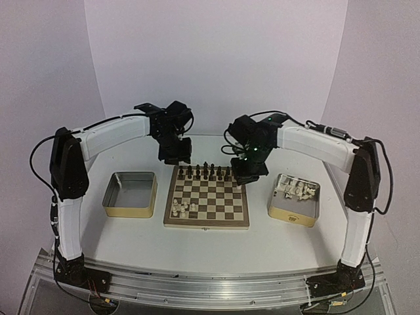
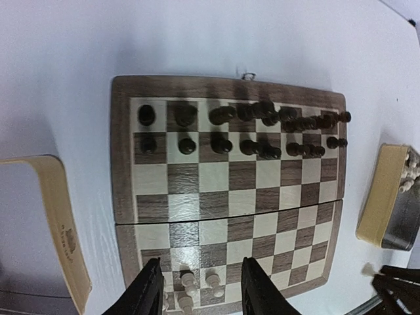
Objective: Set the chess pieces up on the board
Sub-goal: Place the chess piece on the chessboard.
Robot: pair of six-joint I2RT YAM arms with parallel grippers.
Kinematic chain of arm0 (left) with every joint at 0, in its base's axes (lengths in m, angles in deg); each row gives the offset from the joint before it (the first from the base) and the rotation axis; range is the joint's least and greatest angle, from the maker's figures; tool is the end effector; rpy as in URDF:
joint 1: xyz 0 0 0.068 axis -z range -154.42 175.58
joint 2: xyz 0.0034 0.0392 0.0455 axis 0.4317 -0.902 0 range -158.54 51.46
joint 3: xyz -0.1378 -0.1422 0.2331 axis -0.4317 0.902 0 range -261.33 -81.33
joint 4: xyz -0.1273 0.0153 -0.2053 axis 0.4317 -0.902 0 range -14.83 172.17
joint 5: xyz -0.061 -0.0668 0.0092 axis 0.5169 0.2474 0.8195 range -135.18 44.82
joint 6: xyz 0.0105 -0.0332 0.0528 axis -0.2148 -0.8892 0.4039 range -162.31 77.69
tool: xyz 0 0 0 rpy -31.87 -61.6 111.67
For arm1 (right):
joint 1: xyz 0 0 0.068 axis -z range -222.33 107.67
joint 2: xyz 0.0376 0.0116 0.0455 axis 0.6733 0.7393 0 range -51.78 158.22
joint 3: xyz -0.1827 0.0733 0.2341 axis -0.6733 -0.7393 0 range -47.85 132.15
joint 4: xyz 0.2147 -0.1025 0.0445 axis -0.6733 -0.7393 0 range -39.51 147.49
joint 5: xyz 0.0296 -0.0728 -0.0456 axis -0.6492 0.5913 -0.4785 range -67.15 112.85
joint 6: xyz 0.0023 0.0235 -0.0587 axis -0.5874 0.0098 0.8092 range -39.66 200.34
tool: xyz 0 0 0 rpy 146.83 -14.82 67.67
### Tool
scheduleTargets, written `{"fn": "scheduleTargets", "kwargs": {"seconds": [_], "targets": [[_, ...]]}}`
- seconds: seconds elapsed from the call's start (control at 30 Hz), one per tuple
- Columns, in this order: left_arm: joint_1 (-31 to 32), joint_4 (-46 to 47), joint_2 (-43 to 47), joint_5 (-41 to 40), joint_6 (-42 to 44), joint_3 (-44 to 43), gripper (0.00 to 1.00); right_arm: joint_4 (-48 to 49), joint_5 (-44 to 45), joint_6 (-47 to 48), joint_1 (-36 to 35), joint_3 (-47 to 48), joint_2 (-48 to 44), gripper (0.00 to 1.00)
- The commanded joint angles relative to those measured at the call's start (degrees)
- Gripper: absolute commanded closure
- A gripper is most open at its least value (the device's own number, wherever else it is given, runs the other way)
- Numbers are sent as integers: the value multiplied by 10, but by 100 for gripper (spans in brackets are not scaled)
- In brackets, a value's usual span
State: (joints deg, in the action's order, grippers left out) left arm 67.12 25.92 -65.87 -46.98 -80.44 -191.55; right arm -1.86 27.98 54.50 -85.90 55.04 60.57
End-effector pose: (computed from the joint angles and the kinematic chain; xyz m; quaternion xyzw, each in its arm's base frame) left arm 0.3315 -0.2918 0.3005 0.0254 0.9727 -0.1358 0.1866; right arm 0.2989 0.2784 0.2974 -0.1433 0.9715 0.0684 0.1761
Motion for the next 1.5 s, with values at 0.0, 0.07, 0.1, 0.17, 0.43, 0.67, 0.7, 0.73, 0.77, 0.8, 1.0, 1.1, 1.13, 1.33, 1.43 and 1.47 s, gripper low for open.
{"fn": "scheduleTargets", "kwargs": {"seconds": [0.0,0.07,0.1,0.17,0.43,0.67,0.7,0.73,0.77,0.8,1.0,1.1,1.13,1.33,1.43,1.47], "targets": [[-12,22,83,-22,-33,36,60,3,1,-10,-35,50,70,100],[-15,15,90,-32,-36,45,60,18,-7,-11,-45,56,93,100],[-15,14,92,-35,-36,48,60,22,-7,-11,-48,60,104,100],[-15,12,95,-36,-38,52,60,25,-3,-9,-54,69,121,100],[-15,29,110,-22,-43,77,60,29,6,1,-62,75,152,100],[-14,35,102,-16,-41,73,60,30,6,3,-64,74,164,92],[-15,36,101,-16,-41,72,60,30,5,4,-64,74,165,90],[-15,37,100,-16,-41,72,60,30,4,4,-64,74,166,88],[-15,38,99,-15,-41,72,60,30,3,5,-64,74,168,86],[-15,39,98,-15,-42,72,60,30,2,6,-64,75,170,82],[-14,41,93,-5,-37,59,60,30,11,9,-64,78,158,63],[-12,34,86,0,-33,48,60,29,21,9,-63,77,140,62],[-9,32,84,0,-32,43,60,29,26,9,-63,72,130,62],[34,4,52,-4,-14,4,60,29,72,5,-48,11,29,62],[66,-28,22,-7,-4,-33,60,29,97,-2,-21,-34,-32,61],[77,-39,9,-7,0,-47,60,29,102,-4,-5,-50,-57,62]]}}
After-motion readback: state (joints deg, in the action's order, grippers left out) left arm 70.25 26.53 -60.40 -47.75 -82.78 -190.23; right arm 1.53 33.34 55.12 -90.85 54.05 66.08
